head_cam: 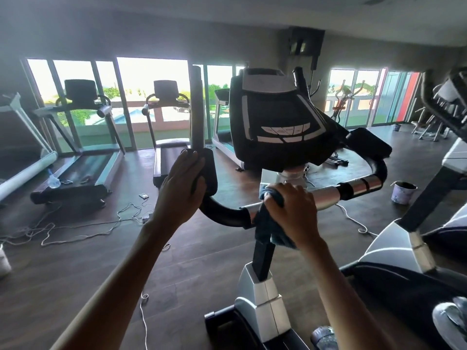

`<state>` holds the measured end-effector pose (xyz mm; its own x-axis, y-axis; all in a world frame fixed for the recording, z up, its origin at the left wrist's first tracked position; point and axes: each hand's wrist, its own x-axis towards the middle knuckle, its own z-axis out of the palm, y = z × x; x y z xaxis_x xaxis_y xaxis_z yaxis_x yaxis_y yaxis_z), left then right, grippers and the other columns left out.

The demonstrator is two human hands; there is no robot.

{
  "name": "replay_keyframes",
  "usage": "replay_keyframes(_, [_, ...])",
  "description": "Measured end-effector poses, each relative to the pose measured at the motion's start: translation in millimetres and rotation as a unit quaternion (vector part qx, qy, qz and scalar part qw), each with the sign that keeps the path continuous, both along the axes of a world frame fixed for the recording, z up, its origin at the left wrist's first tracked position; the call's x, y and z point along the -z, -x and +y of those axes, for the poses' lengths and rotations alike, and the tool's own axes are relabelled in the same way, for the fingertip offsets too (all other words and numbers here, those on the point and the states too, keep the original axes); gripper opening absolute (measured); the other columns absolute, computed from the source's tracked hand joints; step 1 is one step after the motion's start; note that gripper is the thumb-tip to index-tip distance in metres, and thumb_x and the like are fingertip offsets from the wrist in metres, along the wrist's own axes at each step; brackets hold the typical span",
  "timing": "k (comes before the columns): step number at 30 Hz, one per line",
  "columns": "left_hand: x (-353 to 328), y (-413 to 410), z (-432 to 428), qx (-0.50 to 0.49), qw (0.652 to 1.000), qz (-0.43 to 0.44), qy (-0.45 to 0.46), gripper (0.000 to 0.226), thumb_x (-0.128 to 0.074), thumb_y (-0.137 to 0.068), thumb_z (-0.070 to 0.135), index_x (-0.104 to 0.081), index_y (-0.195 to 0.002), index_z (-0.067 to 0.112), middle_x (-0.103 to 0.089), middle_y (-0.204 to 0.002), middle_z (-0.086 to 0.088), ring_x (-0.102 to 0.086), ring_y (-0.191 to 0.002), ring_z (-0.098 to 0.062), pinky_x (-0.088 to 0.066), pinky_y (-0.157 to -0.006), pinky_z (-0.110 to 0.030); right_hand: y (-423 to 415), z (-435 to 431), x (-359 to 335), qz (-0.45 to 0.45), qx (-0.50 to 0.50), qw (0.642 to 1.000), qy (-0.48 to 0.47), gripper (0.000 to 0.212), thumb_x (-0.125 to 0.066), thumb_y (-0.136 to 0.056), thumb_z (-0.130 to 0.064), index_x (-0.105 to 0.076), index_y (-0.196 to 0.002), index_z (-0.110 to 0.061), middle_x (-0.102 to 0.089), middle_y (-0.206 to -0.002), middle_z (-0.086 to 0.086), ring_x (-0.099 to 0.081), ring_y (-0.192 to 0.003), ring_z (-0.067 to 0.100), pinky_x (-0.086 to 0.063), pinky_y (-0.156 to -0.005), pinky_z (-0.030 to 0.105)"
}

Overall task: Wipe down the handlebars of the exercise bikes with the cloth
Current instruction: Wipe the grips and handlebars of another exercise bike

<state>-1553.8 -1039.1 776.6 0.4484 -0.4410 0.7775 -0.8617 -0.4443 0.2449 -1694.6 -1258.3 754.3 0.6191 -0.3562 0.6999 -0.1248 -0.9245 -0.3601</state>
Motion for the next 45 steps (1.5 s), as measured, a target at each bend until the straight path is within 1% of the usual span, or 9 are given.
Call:
replay_keyframes(8, [3.0, -13.3, 5.4, 0.018, 0.999, -0.004, -0.027, 0.053, -0.033, -0.099, 0.032, -0.051, -0.139, 0.002, -0.043, -0.152, -0.015, -0.028, -0.148, -0.026, -0.035, -0.115, -0.052, -2.6, 46.0, 41.3, -0.138, -0.049, 0.977, 0.156, 0.037, -0.059, -0.086, -0.038, -0.066, -0.114, -0.015, -0.065, -0.114, 0.006, -0.055, -0.112, 0.029, -0.037, -0.107, 0.044])
replay_keyframes(12, [4.4, -18.2, 4.4, 0.023, 0.999, 0.003, -0.029, 0.051, -0.034, -0.099, 0.030, -0.053, -0.135, -0.002, -0.046, -0.148, -0.019, -0.031, -0.145, -0.032, -0.036, -0.113, -0.055, -15.4, 85.8, 35.9, -0.147, 0.041, 0.987, 0.056, 0.032, -0.054, -0.091, -0.039, -0.066, -0.107, -0.015, -0.066, -0.109, 0.008, -0.058, -0.110, 0.032, -0.038, -0.105, 0.048])
replay_keyframes(18, [-0.4, -13.6, 7.6, 0.009, 0.999, 0.004, -0.052, 0.054, -0.031, -0.098, 0.035, -0.051, -0.138, 0.004, -0.042, -0.151, -0.011, -0.028, -0.147, -0.025, -0.033, -0.116, -0.048, -16.7, 85.5, 48.7, -0.126, 0.039, 0.981, 0.144, 0.046, -0.052, -0.092, -0.051, -0.063, -0.119, -0.016, -0.066, -0.115, 0.008, -0.058, -0.113, 0.030, -0.040, -0.104, 0.046])
replay_keyframes(23, [0.5, -15.6, 6.0, 0.002, 0.999, 0.029, -0.046, 0.057, -0.029, -0.096, 0.036, -0.051, -0.137, 0.003, -0.041, -0.151, -0.013, -0.029, -0.146, -0.027, -0.041, -0.110, -0.053, -35.9, 123.9, 46.2, -0.157, 0.109, 0.980, 0.049, 0.039, -0.058, -0.090, -0.045, -0.063, -0.114, -0.015, -0.067, -0.111, 0.010, -0.058, -0.112, 0.031, -0.037, -0.104, 0.047])
replay_keyframes(29, [-2.5, -13.3, 9.5, 0.004, 0.999, 0.013, -0.048, 0.061, -0.030, -0.095, 0.041, -0.050, -0.141, 0.006, -0.039, -0.155, -0.009, -0.026, -0.149, -0.020, -0.030, -0.115, -0.040, -16.9, 83.4, 47.7, -0.167, 0.011, 0.973, 0.156, 0.041, -0.058, -0.091, -0.042, -0.059, -0.122, -0.016, -0.066, -0.113, 0.009, -0.059, -0.111, 0.030, -0.039, -0.105, 0.046])
replay_keyframes(34, [0.8, -14.4, 6.3, 0.009, 0.999, 0.014, -0.039, 0.056, -0.034, -0.095, 0.035, -0.053, -0.136, 0.002, -0.043, -0.151, -0.014, -0.032, -0.145, -0.026, -0.035, -0.116, -0.046, -6.5, 27.7, 40.7, -0.199, -0.046, 0.979, -0.025, 0.035, -0.049, -0.092, -0.029, -0.063, -0.113, -0.005, -0.066, -0.109, 0.012, -0.061, -0.106, 0.035, -0.044, -0.093, 0.053])
replay_keyframes(36, [0.6, -10.1, 4.8, 0.014, 0.999, 0.022, -0.024, 0.053, -0.034, -0.096, 0.033, -0.053, -0.135, 0.003, -0.044, -0.149, -0.014, -0.036, -0.142, -0.028, -0.043, -0.110, -0.050, -6.0, 25.9, 38.4, -0.190, -0.068, 0.979, -0.015, 0.034, -0.048, -0.092, -0.027, -0.063, -0.111, -0.003, -0.066, -0.106, 0.014, -0.061, -0.101, 0.036, -0.044, -0.091, 0.054])
replay_keyframes(41, [29.3, 29.4, 18.3, -0.017, 0.999, 0.029, 0.036, 0.060, -0.038, -0.097, 0.040, -0.035, -0.152, 0.018, -0.027, -0.162, -0.004, -0.031, -0.147, -0.024, -0.039, -0.111, -0.055, 18.6, 39.6, 38.9, -0.211, -0.155, 0.965, -0.009, 0.035, -0.052, -0.092, -0.029, -0.052, -0.122, -0.012, -0.061, -0.114, 0.007, -0.054, -0.107, 0.024, -0.042, -0.094, 0.039])
replay_keyframes(45, [88.8, 82.6, 58.8, -0.079, 0.993, 0.086, 0.012, 0.058, -0.036, -0.096, 0.046, -0.041, -0.148, 0.021, -0.033, -0.159, -0.004, -0.033, -0.145, -0.020, -0.027, -0.111, -0.037, 54.6, 68.4, 47.6, -0.199, -0.223, 0.954, -0.031, 0.037, -0.051, -0.094, -0.035, -0.049, -0.125, -0.014, -0.053, -0.119, -0.005, -0.051, -0.108, 0.011, -0.038, -0.096, 0.022])
